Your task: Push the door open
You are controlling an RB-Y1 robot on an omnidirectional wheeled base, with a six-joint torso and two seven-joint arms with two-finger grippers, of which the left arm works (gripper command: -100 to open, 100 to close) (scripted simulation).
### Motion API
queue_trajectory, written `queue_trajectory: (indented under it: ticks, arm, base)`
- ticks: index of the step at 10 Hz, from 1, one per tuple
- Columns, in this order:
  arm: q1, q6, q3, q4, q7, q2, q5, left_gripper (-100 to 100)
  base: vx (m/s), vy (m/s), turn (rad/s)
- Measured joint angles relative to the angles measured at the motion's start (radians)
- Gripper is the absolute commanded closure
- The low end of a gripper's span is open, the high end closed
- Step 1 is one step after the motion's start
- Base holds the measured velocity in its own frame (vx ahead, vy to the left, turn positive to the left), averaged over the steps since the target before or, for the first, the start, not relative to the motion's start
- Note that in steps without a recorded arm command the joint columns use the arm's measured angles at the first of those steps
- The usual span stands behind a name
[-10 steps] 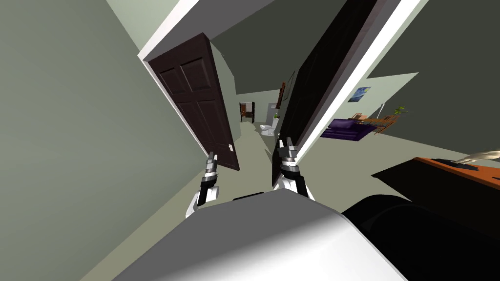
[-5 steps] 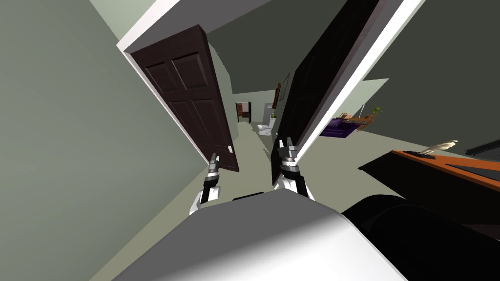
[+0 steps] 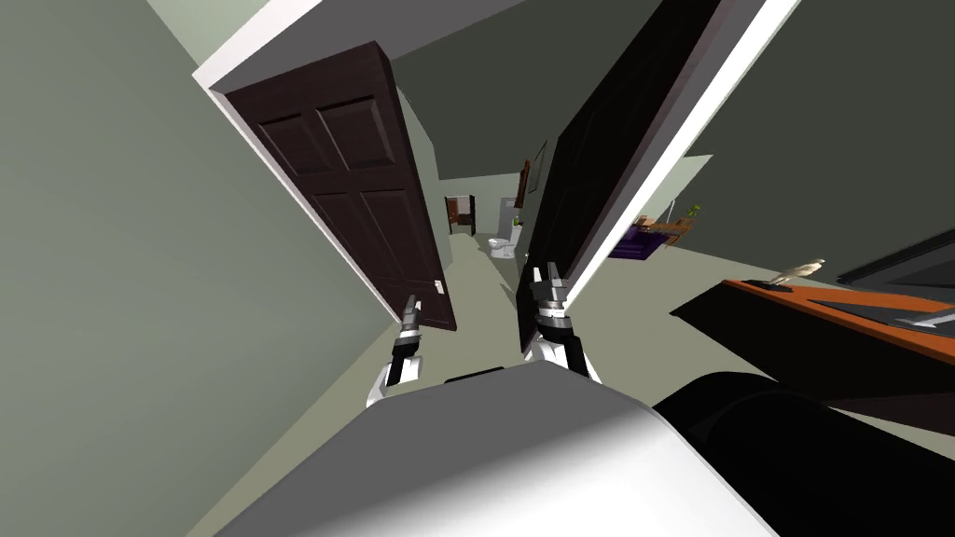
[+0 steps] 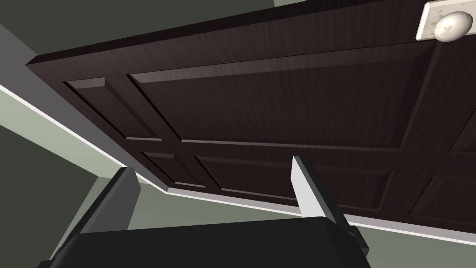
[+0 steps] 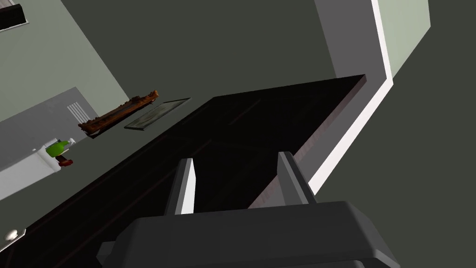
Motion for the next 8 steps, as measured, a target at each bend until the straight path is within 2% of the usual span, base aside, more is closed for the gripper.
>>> queue_trajectory:
  ticks: [1,5,7,8]
  arm:
    - [-0.011,0.002,0.0,0.024,-0.001,-0.003,0.001,-100]
    - [-0.035,-0.017,0.001,0.108,-0.001,-0.003,0.007,-100]
    - [-0.058,-0.022,0.004,0.163,0.0,-0.003,0.011,-100]
    - [-0.069,-0.027,0.003,0.193,-0.002,-0.009,0.012,-100]
  base:
    - [0.028,0.082,-0.054]
    - [0.023,0.08,-0.095]
    - [0.049,0.123,-0.161]
    - [0.034,0.132,-0.155]
